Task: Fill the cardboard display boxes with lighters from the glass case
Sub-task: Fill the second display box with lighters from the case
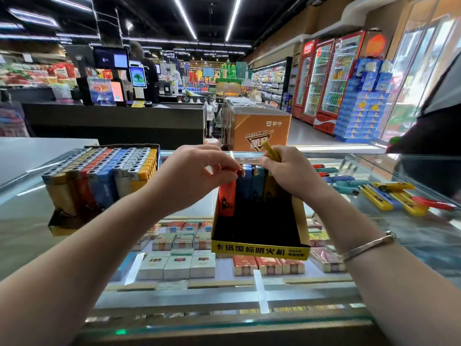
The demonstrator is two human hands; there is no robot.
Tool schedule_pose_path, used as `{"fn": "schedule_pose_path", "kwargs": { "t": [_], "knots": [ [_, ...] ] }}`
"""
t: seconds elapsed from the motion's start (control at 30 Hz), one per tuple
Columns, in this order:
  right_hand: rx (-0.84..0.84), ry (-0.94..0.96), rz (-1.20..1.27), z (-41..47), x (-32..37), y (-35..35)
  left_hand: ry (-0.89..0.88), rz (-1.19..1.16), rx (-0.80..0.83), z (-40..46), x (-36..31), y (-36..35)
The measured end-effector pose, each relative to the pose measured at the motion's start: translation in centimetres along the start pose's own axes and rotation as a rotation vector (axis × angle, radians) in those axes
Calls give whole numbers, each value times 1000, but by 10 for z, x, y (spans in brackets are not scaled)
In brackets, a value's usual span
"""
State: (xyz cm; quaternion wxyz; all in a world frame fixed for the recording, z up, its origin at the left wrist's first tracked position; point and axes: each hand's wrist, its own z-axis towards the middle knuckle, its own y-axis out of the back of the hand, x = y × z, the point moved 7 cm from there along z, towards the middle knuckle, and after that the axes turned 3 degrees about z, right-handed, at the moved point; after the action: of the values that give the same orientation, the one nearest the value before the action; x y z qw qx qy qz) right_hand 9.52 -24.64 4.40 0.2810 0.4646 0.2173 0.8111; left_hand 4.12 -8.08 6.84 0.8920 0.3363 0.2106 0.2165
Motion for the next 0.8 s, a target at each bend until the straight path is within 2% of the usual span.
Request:
{"fn": "schedule_pose_path", "kwargs": {
  "t": [0.27,0.57,0.8],
  "knots": [
    [-10,24,-21,1,-2,-1,-105,162,52,-3,-11,-1],
    [-10,35,-39,2,-4,-3,-160,166,88,-2,-18,2],
    [-11,39,-46,1,-3,-3,-167,265,80,-2,-20,2]
  ]
}}
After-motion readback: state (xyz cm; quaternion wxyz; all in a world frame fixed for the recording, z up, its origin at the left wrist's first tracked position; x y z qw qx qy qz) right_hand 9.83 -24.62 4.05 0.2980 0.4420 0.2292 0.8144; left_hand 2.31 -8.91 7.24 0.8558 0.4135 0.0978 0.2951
